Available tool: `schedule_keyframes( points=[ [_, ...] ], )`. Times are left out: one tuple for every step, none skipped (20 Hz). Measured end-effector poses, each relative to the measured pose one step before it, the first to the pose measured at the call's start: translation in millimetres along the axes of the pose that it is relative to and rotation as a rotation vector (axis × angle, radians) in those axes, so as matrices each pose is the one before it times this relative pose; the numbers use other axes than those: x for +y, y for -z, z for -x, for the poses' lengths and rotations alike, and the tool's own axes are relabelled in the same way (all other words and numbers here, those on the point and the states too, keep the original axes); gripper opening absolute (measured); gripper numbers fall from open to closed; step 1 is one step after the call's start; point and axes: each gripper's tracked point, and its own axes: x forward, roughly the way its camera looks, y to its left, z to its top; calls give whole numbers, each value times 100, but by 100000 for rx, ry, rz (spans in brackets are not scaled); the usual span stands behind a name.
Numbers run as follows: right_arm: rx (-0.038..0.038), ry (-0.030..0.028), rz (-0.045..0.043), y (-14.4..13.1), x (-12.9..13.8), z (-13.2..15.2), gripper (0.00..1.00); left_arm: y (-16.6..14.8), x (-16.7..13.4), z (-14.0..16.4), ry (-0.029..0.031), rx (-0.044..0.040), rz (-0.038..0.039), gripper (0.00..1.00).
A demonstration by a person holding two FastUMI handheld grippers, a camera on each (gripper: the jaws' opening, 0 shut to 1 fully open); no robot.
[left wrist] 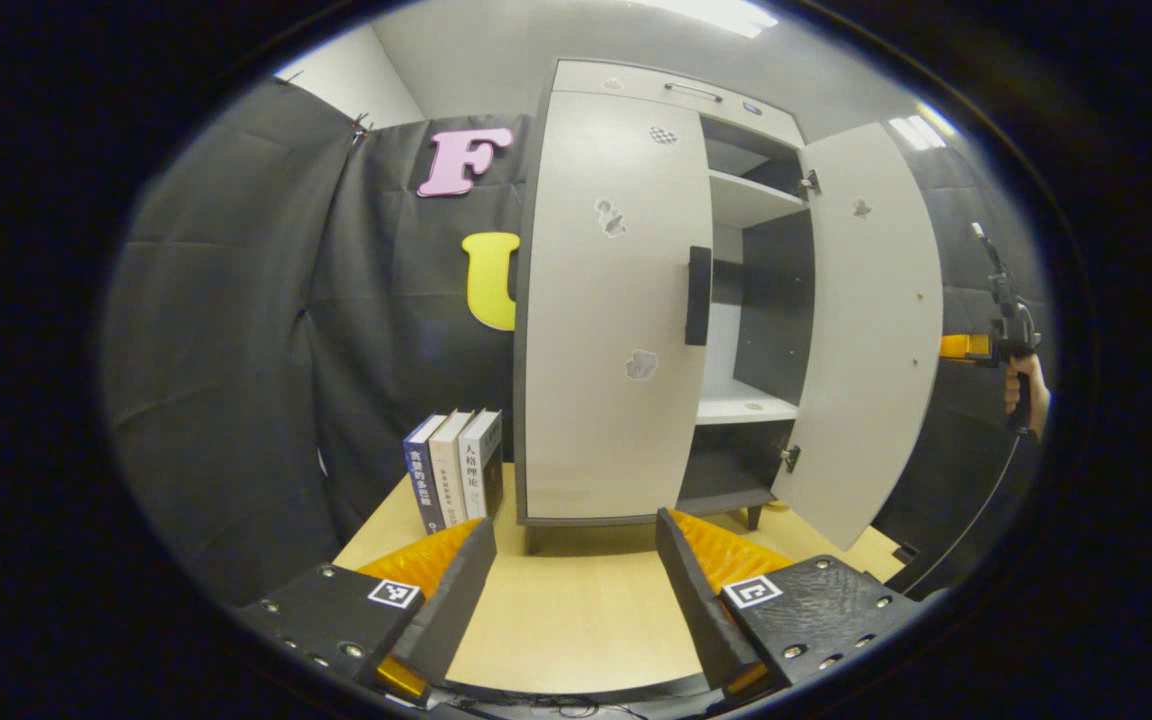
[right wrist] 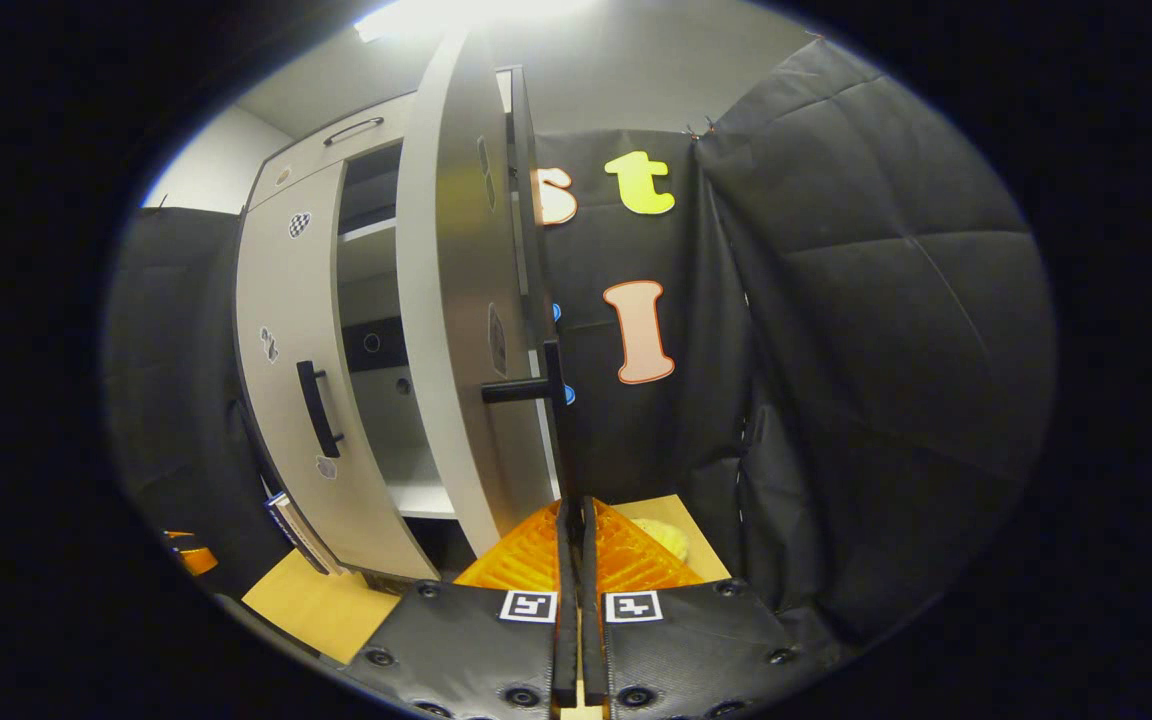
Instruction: Open the right door of the double-door shoe cabinet with the right hand, and open the left door with the left hand.
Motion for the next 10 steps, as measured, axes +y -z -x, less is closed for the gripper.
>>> schedule_keyframes(
  points=[
    [405, 135, -860, 251, 94, 615, 4, -5, -82, -412, 816, -43, 67, 94],
    [696, 1314, -102, 367, -272, 809, 4, -113, -69, -375, 862, -121, -73, 91],
    [1098, 1377, 298, 548, -526, 578, 4, -107, 25, -471, 847, -248, -318, 91],
    [1187, 1630, 193, 430, -474, 727, 3, -154, 14, -471, 745, -272, -611, 91],
    [1043, 1403, -208, 331, -562, 589, 2, -151, -23, -361, 624, -232, -861, 91],
    [800, 1835, -418, 265, -665, 722, 2, -230, 10, -441, 421, -376, -852, 91],
    [503, 2510, -623, 229, -882, 589, 2, -312, -64, -492, 613, -475, -572, 96],
    [301, 2718, -848, 95, -943, 701, 2, -379, -169, -386, 853, -427, -109, 91],
    [8, 2412, -894, 130, -898, 728, 2, -354, -457, -525, 1189, -329, 156, 91],
    [-550, 2110, -545, -120, -813, 573, 0, -404, -488, -413, 1358, -488, 162, 91]
  ],
)
